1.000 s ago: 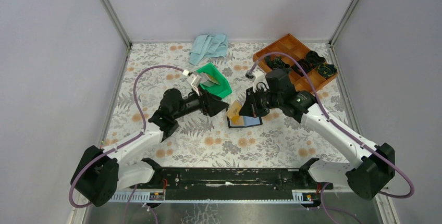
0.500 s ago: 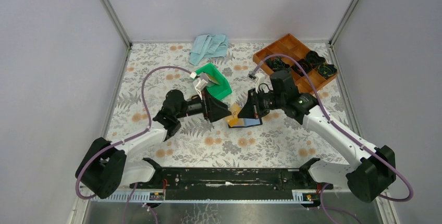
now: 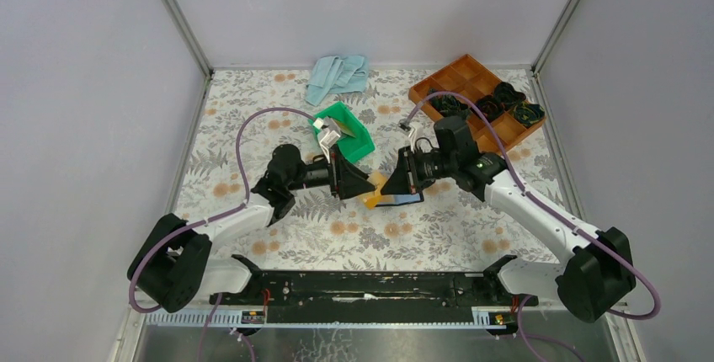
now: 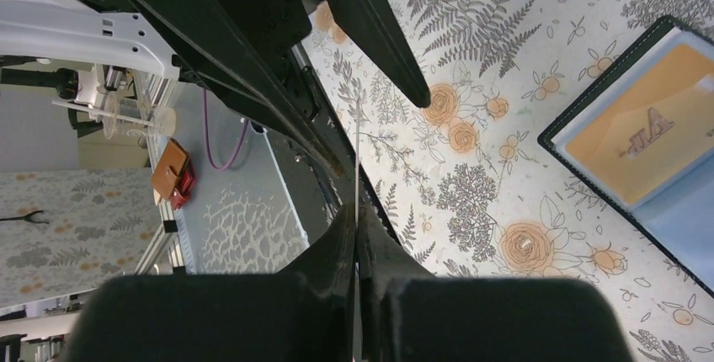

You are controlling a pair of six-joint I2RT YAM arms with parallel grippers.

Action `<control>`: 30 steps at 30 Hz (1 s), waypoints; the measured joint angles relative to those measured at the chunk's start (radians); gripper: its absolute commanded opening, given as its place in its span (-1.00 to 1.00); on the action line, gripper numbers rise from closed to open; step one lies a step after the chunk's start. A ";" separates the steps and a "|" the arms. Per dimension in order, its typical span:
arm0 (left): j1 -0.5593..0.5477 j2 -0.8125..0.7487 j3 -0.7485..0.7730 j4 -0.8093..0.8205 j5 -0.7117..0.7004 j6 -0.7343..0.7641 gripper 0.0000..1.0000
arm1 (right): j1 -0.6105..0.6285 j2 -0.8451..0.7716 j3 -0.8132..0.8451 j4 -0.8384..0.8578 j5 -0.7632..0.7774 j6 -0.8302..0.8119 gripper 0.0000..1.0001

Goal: Put the credit cards into the card holder
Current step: Pick up the credit card from the storage box.

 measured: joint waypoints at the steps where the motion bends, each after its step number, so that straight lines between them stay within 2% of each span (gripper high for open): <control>1: 0.000 0.000 0.000 0.000 0.001 0.000 -0.04 | -0.001 0.002 -0.008 0.005 -0.005 0.002 -1.00; 6: 0.000 0.003 0.002 0.000 0.009 -0.005 -0.21 | -0.019 0.006 -0.042 0.029 -0.031 0.014 -1.00; 11: 0.000 0.020 0.005 0.002 0.024 -0.011 -0.28 | -0.035 0.019 -0.043 0.061 -0.055 0.026 -1.00; 24: 0.007 0.039 0.018 0.008 0.044 -0.025 -0.87 | -0.061 0.050 -0.046 0.087 -0.083 0.032 -1.00; 27: 0.011 0.053 0.022 0.021 0.050 -0.038 -0.94 | -0.068 0.059 -0.046 0.093 -0.084 0.032 -1.00; 30: 0.012 0.072 0.023 0.043 0.051 -0.053 -0.99 | -0.075 0.064 -0.048 0.097 -0.084 0.032 -0.83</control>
